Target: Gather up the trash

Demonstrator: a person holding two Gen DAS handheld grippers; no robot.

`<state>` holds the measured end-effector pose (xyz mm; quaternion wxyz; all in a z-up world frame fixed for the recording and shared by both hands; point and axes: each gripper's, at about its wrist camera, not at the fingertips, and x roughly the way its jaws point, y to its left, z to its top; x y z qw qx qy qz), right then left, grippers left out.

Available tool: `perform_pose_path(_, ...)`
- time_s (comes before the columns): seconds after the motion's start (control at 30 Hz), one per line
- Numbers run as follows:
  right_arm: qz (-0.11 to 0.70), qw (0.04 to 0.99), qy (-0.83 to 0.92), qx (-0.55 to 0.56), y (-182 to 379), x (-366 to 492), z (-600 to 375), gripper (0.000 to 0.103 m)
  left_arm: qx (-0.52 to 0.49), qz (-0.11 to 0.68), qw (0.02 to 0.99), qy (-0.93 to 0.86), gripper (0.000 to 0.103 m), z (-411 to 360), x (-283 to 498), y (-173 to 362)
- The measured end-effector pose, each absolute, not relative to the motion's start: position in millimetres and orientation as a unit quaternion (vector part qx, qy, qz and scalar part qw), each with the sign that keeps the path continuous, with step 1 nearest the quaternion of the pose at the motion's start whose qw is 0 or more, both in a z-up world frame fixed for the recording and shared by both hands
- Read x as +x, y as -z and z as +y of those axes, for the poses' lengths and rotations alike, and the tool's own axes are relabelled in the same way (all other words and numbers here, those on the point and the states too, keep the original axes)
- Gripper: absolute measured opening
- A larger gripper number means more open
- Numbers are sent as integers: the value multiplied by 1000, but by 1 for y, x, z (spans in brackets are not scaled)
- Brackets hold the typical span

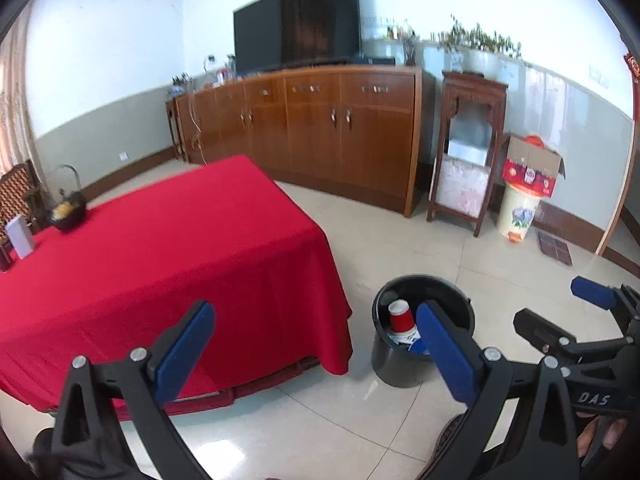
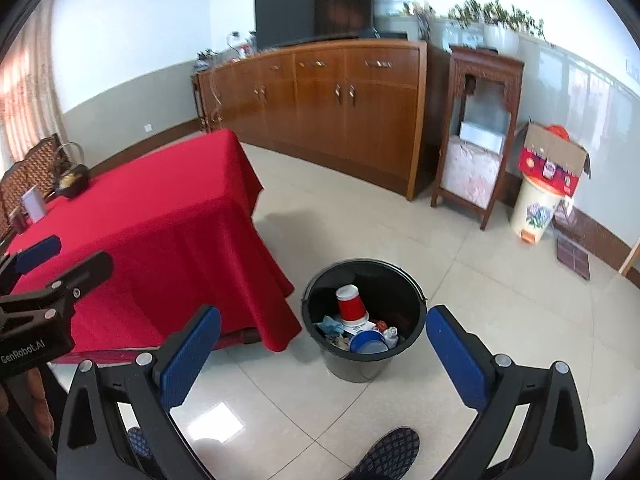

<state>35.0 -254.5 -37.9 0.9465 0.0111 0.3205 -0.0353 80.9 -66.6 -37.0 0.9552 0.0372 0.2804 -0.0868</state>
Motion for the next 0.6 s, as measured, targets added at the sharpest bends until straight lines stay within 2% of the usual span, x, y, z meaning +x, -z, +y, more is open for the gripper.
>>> perform_pose_path(0.3, 267, 963, 36, 10, -11, -17, -235, 103, 8, 212, 975, 71, 103, -38, 47, -10)
perform_pose_path(0.47, 212, 977, 35, -5, -46, -32, -220, 103, -10, 193, 979, 59, 103, -25, 43, -20)
perform_pose_path(0.6, 199, 980, 23, -12, -56, -38, -209, 103, -13, 183, 981, 55, 103, -22, 39, -23)
